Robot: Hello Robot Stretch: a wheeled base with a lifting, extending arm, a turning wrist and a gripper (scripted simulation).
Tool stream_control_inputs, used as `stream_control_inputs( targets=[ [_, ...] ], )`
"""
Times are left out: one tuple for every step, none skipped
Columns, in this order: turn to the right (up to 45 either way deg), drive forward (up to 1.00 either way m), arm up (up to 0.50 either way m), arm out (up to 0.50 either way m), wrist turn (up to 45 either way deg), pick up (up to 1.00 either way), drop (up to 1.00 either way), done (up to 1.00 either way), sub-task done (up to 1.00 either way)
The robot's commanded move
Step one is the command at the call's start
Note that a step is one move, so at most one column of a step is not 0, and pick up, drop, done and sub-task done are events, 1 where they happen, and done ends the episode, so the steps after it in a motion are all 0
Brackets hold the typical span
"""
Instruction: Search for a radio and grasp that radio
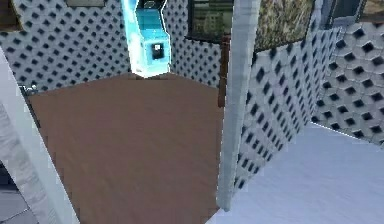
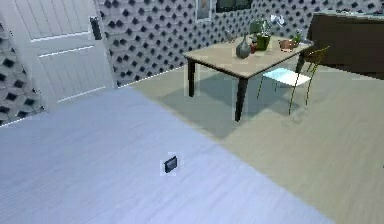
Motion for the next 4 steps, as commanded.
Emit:
stream_control_inputs(
  targets=[
    [0.0,0.3,0.0,0.0,0.0,0.0,0.0,0.0,0.0],
    [39.0,0.0,0.0,0.0,0.0,0.0,0.0,0.0,0.0],
    [0.0,0.5,0.0,0.0,0.0,0.0,0.0,0.0,0.0],
    [-45.0,0.0,0.0,0.0,0.0,0.0,0.0,0.0,0.0]
  ],
)
